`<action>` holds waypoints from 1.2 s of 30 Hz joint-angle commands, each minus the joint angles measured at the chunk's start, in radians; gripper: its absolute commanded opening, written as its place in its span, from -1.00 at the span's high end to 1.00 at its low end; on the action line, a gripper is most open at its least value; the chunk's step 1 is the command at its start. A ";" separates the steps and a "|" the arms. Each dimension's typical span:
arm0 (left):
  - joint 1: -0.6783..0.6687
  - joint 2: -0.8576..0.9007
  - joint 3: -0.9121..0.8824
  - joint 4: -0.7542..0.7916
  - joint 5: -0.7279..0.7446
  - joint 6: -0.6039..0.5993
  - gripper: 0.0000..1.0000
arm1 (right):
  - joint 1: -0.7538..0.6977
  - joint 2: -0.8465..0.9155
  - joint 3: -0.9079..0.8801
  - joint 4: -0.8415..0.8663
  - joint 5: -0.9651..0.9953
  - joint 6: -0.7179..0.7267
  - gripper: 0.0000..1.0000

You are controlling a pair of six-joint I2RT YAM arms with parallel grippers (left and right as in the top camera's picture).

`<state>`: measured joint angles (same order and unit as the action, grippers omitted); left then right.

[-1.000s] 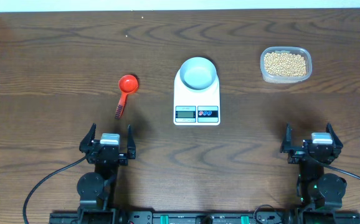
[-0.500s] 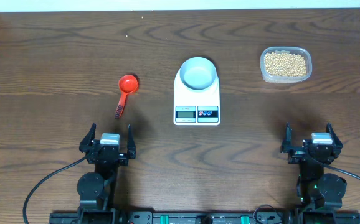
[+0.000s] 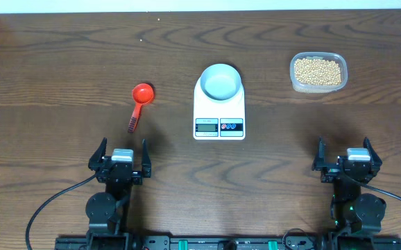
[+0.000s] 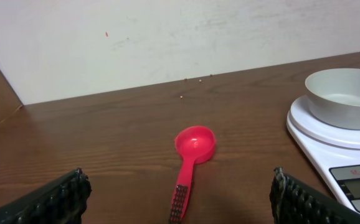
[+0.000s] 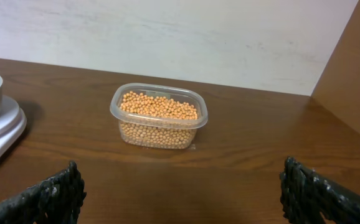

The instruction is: Scoop item into bowl and weigh 50g on scale

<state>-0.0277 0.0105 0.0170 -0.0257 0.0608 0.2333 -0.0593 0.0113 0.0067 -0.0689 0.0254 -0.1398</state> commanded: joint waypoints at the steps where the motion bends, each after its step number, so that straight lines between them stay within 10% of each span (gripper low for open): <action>1: 0.005 -0.005 -0.013 -0.040 -0.001 -0.006 -0.89 | 0.007 -0.001 -0.001 -0.003 -0.002 -0.003 -0.98; 36: 0.005 0.046 -0.012 -0.030 0.009 -0.006 -0.89 | 0.007 -0.001 -0.001 -0.004 -0.002 -0.003 -0.98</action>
<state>-0.0277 0.0547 0.0170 -0.0246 0.0612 0.2333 -0.0593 0.0113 0.0067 -0.0689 0.0254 -0.1398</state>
